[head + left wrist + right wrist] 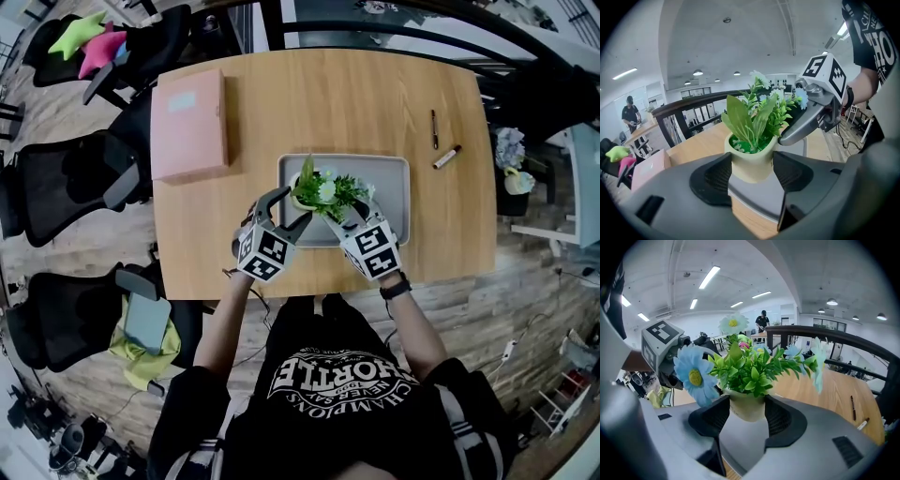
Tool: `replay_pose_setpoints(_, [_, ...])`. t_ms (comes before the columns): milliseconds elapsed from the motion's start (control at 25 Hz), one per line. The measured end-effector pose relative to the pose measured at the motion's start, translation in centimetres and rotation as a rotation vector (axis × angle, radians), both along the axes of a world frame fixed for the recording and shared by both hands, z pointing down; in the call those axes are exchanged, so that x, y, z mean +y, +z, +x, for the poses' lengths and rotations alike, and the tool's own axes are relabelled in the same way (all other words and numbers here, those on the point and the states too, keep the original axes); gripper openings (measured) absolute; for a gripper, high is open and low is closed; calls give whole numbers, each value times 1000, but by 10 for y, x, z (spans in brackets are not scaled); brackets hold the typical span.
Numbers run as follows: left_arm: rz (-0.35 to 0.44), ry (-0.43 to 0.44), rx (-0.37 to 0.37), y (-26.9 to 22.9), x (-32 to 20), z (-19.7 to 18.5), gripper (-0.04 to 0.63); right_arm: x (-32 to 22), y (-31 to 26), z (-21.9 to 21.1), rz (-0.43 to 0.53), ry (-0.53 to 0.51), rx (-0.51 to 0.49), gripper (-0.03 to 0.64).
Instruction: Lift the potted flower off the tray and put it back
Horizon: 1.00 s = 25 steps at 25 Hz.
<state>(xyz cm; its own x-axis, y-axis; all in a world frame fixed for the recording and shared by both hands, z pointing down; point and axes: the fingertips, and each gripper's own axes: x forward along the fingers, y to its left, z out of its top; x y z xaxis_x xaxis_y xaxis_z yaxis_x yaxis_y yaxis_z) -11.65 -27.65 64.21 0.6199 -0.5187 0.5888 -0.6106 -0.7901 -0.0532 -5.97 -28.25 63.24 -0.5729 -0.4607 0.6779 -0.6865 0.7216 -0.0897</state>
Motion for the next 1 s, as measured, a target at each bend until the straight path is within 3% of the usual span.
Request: replay_pose_setpoints(1000, [-21,-31,-25,69,-14,-3,291,-13,69,-5,-15,51,22,237])
